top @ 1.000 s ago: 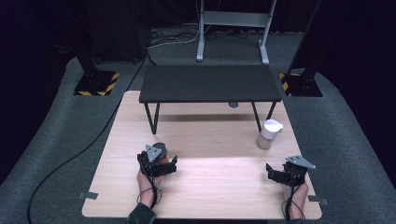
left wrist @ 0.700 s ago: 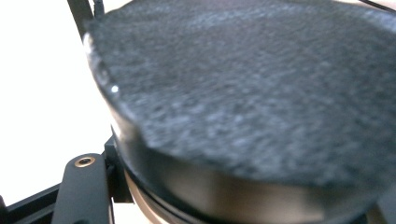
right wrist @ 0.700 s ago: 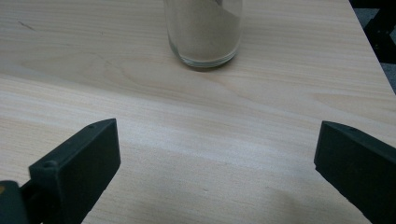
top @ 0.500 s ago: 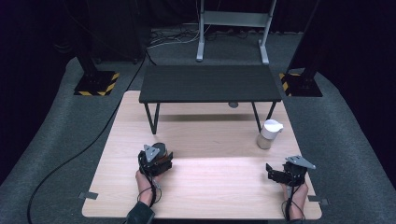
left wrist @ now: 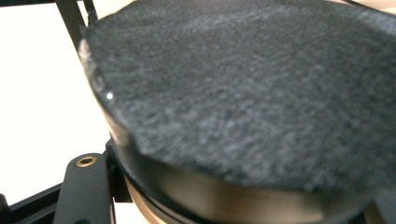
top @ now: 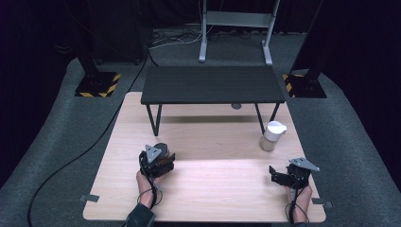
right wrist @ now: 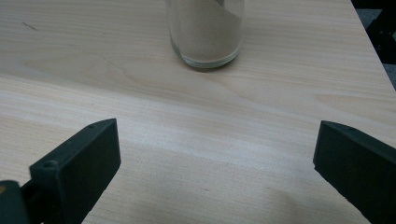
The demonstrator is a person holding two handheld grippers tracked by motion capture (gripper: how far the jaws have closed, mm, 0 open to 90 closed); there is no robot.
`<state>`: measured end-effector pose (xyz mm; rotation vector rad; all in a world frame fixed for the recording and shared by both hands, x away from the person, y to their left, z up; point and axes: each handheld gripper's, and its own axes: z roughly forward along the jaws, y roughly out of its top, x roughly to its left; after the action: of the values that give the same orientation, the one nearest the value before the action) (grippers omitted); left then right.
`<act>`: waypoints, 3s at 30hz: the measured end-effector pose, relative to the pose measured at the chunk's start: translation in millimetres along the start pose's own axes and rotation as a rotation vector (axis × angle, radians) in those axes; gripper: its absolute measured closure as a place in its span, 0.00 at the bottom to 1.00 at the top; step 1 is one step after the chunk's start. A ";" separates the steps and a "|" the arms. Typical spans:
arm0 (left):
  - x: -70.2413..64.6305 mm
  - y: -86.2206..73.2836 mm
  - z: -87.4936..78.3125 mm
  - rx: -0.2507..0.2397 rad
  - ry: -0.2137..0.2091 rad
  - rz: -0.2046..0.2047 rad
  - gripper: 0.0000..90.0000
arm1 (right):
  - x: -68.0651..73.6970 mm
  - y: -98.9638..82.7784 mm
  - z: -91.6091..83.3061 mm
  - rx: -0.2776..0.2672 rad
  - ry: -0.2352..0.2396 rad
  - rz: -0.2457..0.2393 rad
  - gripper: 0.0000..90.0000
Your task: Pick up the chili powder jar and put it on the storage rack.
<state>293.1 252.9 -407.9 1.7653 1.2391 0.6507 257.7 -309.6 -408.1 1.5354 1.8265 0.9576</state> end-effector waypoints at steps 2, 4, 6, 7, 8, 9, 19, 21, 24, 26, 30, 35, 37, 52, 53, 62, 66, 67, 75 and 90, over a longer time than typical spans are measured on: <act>-0.1 2.0 -1.4 -0.005 -0.004 0.002 0.35 | -0.3 0.0 0.0 0.000 0.001 0.000 0.00; 0.0 4.7 -2.7 -0.006 -0.009 0.009 0.35 | -0.5 0.1 0.1 0.001 0.002 -0.001 0.00; -0.3 7.0 -3.8 -0.008 -0.012 0.013 0.35 | -0.4 0.1 0.1 0.001 0.002 0.000 0.00; -0.3 8.1 -4.2 -0.009 -0.014 0.015 0.35 | -0.5 0.2 0.1 0.001 0.002 -0.001 0.00; -1.0 8.7 -4.6 -0.013 -0.014 0.013 0.35 | -0.4 0.2 0.1 0.001 0.002 0.000 0.00; -0.7 10.1 -5.1 -0.012 -0.017 0.019 0.35 | -0.4 0.2 0.1 0.001 0.002 0.000 0.00; -1.2 19.4 -8.6 -0.016 -0.029 0.039 0.35 | -0.8 0.5 0.2 0.003 0.005 0.000 0.00; -1.2 21.5 -9.1 -0.015 -0.032 0.044 0.35 | -0.8 0.4 0.2 0.002 0.005 0.000 0.00; -1.7 24.4 -9.6 -0.016 -0.036 0.050 0.35 | -0.9 0.5 0.2 0.003 0.005 0.000 0.00; -2.0 26.2 -9.8 -0.016 -0.040 0.053 0.35 | -0.9 0.4 0.2 0.002 0.005 0.000 0.00; -2.8 30.0 -9.8 -0.014 -0.046 0.062 0.35 | -1.2 0.5 0.2 0.002 0.007 0.000 0.00; -2.5 34.4 -10.0 -0.015 -0.055 0.066 0.35 | -1.7 0.2 0.2 0.001 0.008 0.001 0.00; -2.4 35.4 -10.0 -0.015 -0.057 0.068 0.35 | -1.9 0.3 0.1 0.002 0.009 0.003 0.00; -3.5 49.4 -6.7 -0.010 -0.077 0.092 0.35 | -2.3 0.3 0.2 0.002 0.011 0.002 0.00; -4.3 51.8 -6.1 -0.009 -0.079 0.098 0.35 | -2.4 0.6 0.3 0.003 0.012 0.002 0.00; -4.8 60.2 -3.9 -0.007 -0.087 0.108 0.35 | -2.8 0.5 0.3 0.003 0.014 0.002 0.00; -5.2 63.4 -2.7 -0.007 -0.091 0.109 0.35 | -2.8 0.6 0.3 0.003 0.014 0.002 0.00; -4.9 64.2 -2.2 -0.007 -0.093 0.112 0.35 | -2.9 0.7 0.3 0.004 0.015 0.002 0.00; -3.8 71.1 2.9 0.006 -0.103 0.115 0.35 | -3.2 0.5 0.3 0.003 0.016 0.002 0.00; -5.9 83.3 10.0 0.007 -0.117 0.137 0.35 | -2.4 0.2 0.1 0.001 0.013 -0.002 0.00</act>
<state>338.8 232.5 -340.3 1.8786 1.0497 0.6124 258.3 -312.0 -408.1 1.5312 1.8375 0.9685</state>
